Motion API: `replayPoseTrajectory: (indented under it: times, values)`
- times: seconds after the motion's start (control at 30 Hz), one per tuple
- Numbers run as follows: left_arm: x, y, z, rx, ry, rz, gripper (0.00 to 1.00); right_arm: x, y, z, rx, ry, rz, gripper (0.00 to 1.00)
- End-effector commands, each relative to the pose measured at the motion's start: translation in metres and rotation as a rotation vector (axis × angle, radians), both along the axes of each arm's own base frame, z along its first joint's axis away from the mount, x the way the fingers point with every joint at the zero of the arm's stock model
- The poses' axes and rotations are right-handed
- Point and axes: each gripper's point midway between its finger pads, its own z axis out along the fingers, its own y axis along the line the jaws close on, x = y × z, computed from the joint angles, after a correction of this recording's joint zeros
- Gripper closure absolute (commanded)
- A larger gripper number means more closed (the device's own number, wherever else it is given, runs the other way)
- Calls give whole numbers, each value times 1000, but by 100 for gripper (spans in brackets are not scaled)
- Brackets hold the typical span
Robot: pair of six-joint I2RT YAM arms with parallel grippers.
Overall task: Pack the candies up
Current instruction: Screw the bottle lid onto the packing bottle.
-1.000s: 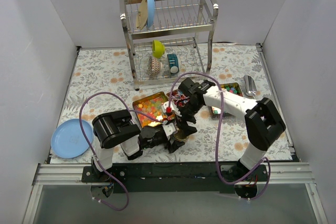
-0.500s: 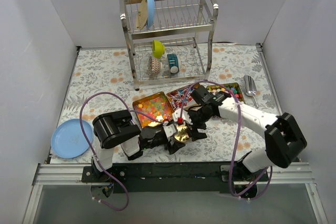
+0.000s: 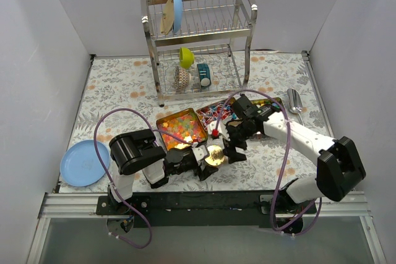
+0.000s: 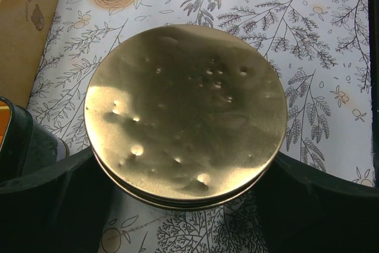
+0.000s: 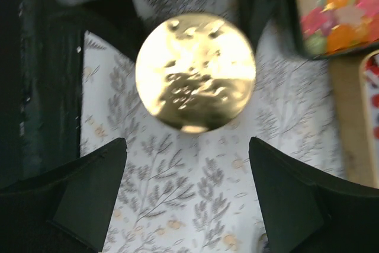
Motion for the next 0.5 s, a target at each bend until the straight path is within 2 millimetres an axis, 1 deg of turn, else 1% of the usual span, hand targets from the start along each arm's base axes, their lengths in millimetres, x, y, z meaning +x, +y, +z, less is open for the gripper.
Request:
replayPoseTrajectory:
  times: [0.0,0.07,0.13,0.17,0.23,0.33,0.47]
  values:
    - [6,14,-7,-2,-9,57,100,33,45,26,178,-107,109,9]
    - [7,14,-6,-3,-12,56,100,24,47,20,182,-75,180,8]
    - [7,14,-6,-1,-16,58,100,19,51,16,185,-101,272,8]
    - [7,15,-6,1,-16,60,100,15,51,11,172,-90,295,8]
    - [9,15,-7,2,-19,67,100,9,52,9,177,-102,361,7]
    - [9,16,-7,2,-20,72,100,-1,50,1,156,-74,404,7]
    - [10,15,-5,-4,-22,72,100,-3,50,-7,142,-52,405,7]
